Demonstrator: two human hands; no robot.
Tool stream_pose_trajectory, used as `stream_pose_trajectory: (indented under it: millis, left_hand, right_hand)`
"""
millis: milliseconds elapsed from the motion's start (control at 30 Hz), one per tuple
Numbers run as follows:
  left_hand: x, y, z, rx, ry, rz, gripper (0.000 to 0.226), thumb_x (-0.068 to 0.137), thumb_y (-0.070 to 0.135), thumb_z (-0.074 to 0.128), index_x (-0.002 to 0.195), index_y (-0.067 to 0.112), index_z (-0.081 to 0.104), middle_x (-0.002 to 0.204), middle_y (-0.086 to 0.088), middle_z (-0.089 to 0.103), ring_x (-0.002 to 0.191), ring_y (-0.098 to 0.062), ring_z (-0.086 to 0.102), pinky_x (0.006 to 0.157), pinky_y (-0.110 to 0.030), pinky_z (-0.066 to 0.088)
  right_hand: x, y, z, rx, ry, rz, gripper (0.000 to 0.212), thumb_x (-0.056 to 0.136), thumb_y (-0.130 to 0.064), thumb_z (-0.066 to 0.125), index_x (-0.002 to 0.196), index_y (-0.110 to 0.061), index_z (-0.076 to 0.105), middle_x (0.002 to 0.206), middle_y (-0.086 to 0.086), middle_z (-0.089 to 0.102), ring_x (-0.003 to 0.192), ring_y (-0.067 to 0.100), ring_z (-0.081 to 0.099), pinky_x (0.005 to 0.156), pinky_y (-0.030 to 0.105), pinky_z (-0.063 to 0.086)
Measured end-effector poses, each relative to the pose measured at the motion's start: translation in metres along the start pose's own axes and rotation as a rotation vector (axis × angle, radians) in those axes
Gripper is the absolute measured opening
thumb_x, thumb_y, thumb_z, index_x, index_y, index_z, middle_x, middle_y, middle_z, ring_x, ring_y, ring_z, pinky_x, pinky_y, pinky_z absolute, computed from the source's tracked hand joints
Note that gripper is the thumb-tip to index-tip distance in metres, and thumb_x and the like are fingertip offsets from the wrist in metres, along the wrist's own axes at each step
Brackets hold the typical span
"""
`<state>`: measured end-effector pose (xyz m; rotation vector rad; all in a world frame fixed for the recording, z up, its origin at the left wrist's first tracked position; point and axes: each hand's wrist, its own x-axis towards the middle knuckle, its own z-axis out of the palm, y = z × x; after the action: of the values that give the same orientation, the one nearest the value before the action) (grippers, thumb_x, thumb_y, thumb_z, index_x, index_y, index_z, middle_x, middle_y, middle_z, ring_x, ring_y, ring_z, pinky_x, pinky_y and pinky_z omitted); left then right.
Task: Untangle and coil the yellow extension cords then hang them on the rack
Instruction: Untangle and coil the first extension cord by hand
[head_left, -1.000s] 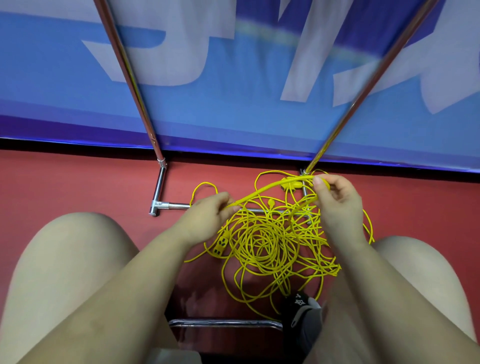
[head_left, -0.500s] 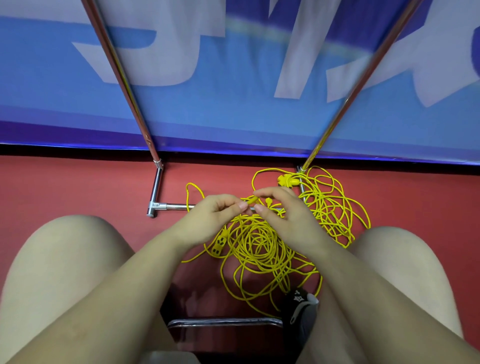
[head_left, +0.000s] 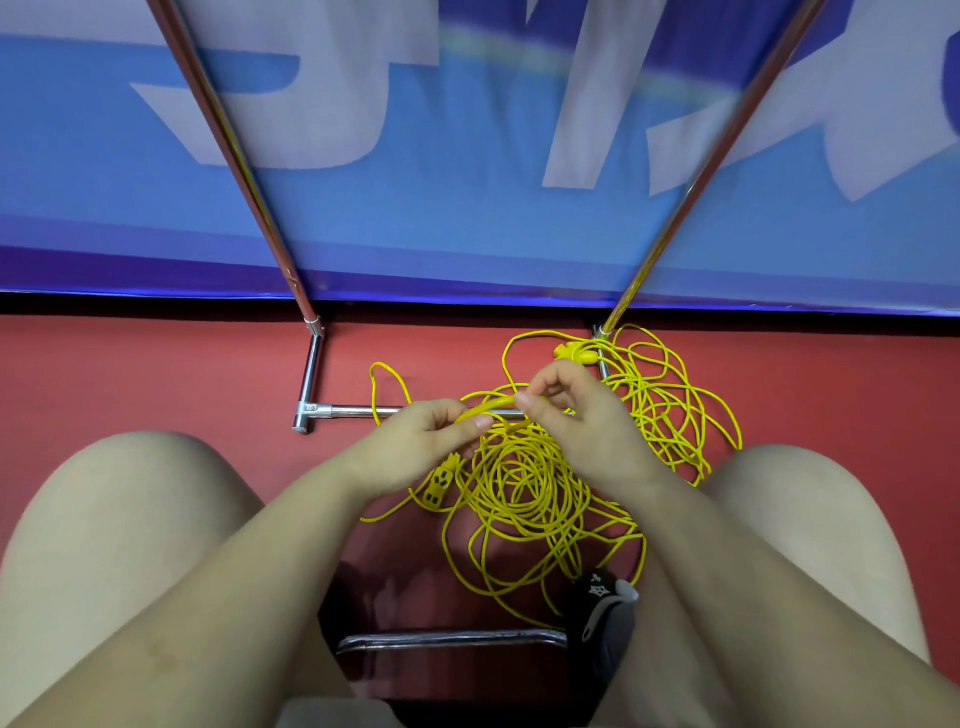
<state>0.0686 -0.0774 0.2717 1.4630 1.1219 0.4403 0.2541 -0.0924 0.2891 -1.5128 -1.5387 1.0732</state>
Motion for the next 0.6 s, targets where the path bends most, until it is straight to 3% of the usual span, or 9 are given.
stream_pose_trajectory:
  millis: [100, 167, 233, 333, 433, 467, 533, 600]
  left_hand:
    - [0.005, -0.016, -0.001, 0.145, -0.008, -0.068, 0.034, 0.091, 0.043, 0.055, 0.079, 0.012, 0.056, 0.076, -0.001, 0.055, 0.073, -0.012, 0.048, 0.076, -0.037, 0.043]
    - [0.008, -0.025, -0.004, 0.248, 0.023, -0.101, 0.027, 0.094, 0.036, 0.053, 0.074, 0.018, 0.046, 0.072, -0.001, 0.048, 0.07, -0.017, 0.042, 0.07, -0.035, 0.038]
    - [0.01, -0.03, -0.005, 0.36, 0.053, -0.101, 0.026, 0.095, 0.031, 0.053, 0.074, 0.022, 0.039, 0.069, 0.002, 0.044, 0.07, -0.021, 0.04, 0.067, -0.034, 0.035]
    - [0.013, -0.032, -0.007, 0.423, 0.186, -0.053, 0.012, 0.096, 0.027, 0.051, 0.087, 0.018, 0.049, 0.077, -0.002, 0.059, 0.074, -0.025, 0.052, 0.073, -0.035, 0.042]
    - [0.014, -0.026, -0.009, 0.192, 0.308, 0.02, 0.01, 0.095, 0.02, 0.053, 0.087, 0.023, 0.048, 0.07, 0.001, 0.058, 0.064, -0.016, 0.054, 0.069, -0.034, 0.046]
    - [0.013, -0.023, -0.009, 0.106, 0.316, 0.036, 0.013, 0.095, 0.017, 0.053, 0.086, 0.024, 0.047, 0.067, 0.001, 0.055, 0.059, -0.01, 0.052, 0.063, -0.03, 0.046]
    - [0.011, -0.015, -0.008, 0.012, 0.278, 0.049, 0.016, 0.095, 0.012, 0.052, 0.085, 0.024, 0.048, 0.066, 0.001, 0.05, 0.051, -0.001, 0.047, 0.054, -0.017, 0.041]
    - [0.009, -0.008, -0.004, -0.026, 0.209, 0.07, 0.016, 0.095, 0.01, 0.051, 0.085, 0.022, 0.05, 0.066, 0.002, 0.048, 0.051, -0.002, 0.043, 0.05, -0.014, 0.036]
  right_hand:
    - [0.004, -0.002, -0.01, 0.128, 0.108, 0.013, 0.017, 0.087, -0.016, 0.062, 0.077, -0.024, 0.052, 0.076, -0.004, 0.055, 0.076, 0.012, 0.053, 0.077, 0.034, 0.045]
    - [0.005, -0.006, -0.018, 0.245, 0.198, 0.048, 0.016, 0.089, -0.015, 0.059, 0.077, -0.023, 0.052, 0.076, -0.001, 0.056, 0.077, 0.014, 0.054, 0.079, 0.043, 0.047]
    - [0.005, -0.009, -0.026, 0.329, 0.295, 0.069, 0.016, 0.091, -0.013, 0.056, 0.078, -0.021, 0.051, 0.075, -0.001, 0.057, 0.074, 0.012, 0.054, 0.079, 0.041, 0.047]
    - [0.009, -0.004, -0.035, 0.308, 0.459, 0.098, 0.013, 0.091, -0.017, 0.058, 0.08, -0.021, 0.052, 0.075, -0.002, 0.059, 0.071, 0.007, 0.057, 0.078, 0.038, 0.049]
    - [0.012, 0.01, -0.043, 0.085, 0.579, 0.14, 0.01, 0.09, -0.018, 0.06, 0.082, -0.02, 0.053, 0.081, 0.0, 0.06, 0.071, 0.001, 0.055, 0.079, 0.033, 0.046]
    - [0.013, 0.014, -0.045, -0.013, 0.566, 0.154, 0.005, 0.09, -0.015, 0.059, 0.089, -0.016, 0.054, 0.089, 0.003, 0.061, 0.08, 0.005, 0.055, 0.083, 0.03, 0.045]
    - [0.011, 0.017, -0.042, -0.129, 0.467, 0.161, 0.015, 0.09, -0.011, 0.058, 0.104, -0.008, 0.055, 0.105, 0.007, 0.059, 0.094, 0.012, 0.052, 0.086, 0.02, 0.038]
    - [0.008, 0.016, -0.032, -0.146, 0.292, 0.113, 0.022, 0.09, -0.013, 0.058, 0.112, -0.012, 0.053, 0.111, 0.002, 0.056, 0.101, 0.01, 0.05, 0.086, 0.014, 0.035]
